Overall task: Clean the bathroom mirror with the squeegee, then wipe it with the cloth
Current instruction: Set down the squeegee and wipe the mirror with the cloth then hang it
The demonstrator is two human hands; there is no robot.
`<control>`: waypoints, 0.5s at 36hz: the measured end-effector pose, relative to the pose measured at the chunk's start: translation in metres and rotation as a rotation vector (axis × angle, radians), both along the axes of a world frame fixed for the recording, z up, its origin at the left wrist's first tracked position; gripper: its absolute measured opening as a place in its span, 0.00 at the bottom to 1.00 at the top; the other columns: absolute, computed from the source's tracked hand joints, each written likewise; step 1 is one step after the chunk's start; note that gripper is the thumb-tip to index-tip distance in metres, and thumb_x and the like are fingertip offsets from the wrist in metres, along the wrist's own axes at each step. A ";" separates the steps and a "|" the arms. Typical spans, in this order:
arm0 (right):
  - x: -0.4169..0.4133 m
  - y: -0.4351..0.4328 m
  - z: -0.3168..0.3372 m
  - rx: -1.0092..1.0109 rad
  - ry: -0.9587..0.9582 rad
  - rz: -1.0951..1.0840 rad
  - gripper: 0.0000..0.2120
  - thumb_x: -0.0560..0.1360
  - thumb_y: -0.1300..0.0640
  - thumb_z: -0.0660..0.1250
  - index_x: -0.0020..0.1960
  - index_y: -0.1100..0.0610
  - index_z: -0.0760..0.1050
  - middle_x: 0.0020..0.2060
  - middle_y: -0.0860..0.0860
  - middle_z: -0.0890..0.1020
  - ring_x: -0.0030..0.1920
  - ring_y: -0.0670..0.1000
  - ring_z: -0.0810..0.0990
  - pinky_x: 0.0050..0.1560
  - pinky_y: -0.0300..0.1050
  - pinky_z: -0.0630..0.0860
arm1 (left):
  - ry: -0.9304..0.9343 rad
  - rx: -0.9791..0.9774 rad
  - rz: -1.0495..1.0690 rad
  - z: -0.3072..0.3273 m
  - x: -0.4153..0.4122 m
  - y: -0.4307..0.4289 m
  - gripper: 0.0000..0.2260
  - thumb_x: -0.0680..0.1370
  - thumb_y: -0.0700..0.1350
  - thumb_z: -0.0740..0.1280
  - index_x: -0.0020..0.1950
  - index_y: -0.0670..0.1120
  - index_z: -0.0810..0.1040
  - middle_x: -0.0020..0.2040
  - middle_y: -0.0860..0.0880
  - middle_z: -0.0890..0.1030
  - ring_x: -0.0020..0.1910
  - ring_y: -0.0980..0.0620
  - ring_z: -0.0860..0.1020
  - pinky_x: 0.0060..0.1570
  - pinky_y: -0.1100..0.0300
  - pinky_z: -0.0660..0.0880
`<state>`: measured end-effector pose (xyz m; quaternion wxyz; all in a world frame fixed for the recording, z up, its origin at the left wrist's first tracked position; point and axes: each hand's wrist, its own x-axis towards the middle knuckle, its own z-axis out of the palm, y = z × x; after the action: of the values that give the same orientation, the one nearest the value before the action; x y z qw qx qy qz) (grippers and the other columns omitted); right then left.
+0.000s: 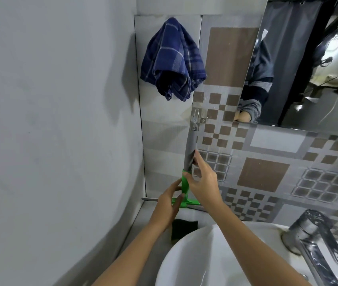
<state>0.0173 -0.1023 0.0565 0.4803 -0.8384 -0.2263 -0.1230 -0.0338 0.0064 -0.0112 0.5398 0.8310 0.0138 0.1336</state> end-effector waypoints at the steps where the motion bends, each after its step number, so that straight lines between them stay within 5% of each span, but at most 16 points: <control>1: 0.000 -0.003 0.002 -0.005 -0.013 0.002 0.34 0.73 0.61 0.68 0.74 0.55 0.57 0.64 0.54 0.74 0.64 0.49 0.72 0.66 0.43 0.68 | -0.018 0.033 0.016 0.005 0.000 0.003 0.20 0.77 0.54 0.59 0.69 0.57 0.62 0.62 0.54 0.73 0.58 0.60 0.71 0.55 0.71 0.66; 5: -0.003 -0.012 0.022 0.031 -0.070 -0.015 0.31 0.74 0.60 0.66 0.73 0.52 0.58 0.64 0.53 0.73 0.63 0.52 0.73 0.62 0.55 0.74 | -0.212 0.070 0.145 0.043 0.000 0.018 0.17 0.78 0.45 0.62 0.67 0.49 0.67 0.61 0.54 0.73 0.62 0.57 0.71 0.60 0.69 0.64; 9: -0.001 -0.014 0.067 0.085 -0.221 -0.020 0.27 0.75 0.61 0.65 0.72 0.57 0.62 0.58 0.47 0.73 0.54 0.47 0.75 0.53 0.31 0.73 | -0.529 0.145 0.323 0.114 0.006 0.037 0.13 0.78 0.42 0.62 0.62 0.44 0.71 0.57 0.50 0.74 0.59 0.52 0.73 0.61 0.63 0.68; 13: 0.010 -0.009 0.130 0.174 -0.365 -0.022 0.22 0.75 0.62 0.65 0.68 0.60 0.67 0.55 0.52 0.77 0.53 0.51 0.77 0.58 0.44 0.75 | -0.768 0.206 0.408 0.198 0.012 0.047 0.13 0.79 0.43 0.59 0.62 0.42 0.71 0.59 0.47 0.72 0.60 0.51 0.71 0.63 0.60 0.67; 18: 0.026 0.003 0.198 0.225 -0.458 -0.038 0.17 0.76 0.60 0.64 0.64 0.61 0.72 0.55 0.54 0.78 0.54 0.50 0.76 0.59 0.46 0.74 | -0.822 0.367 0.370 0.270 0.026 0.052 0.17 0.79 0.46 0.58 0.67 0.42 0.67 0.64 0.45 0.70 0.64 0.52 0.68 0.64 0.66 0.63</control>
<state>0.0435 -0.0990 0.2541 0.5045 -0.7341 -0.2984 -0.3430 -0.0082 0.0583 0.2589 0.3121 0.7745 -0.0769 0.5449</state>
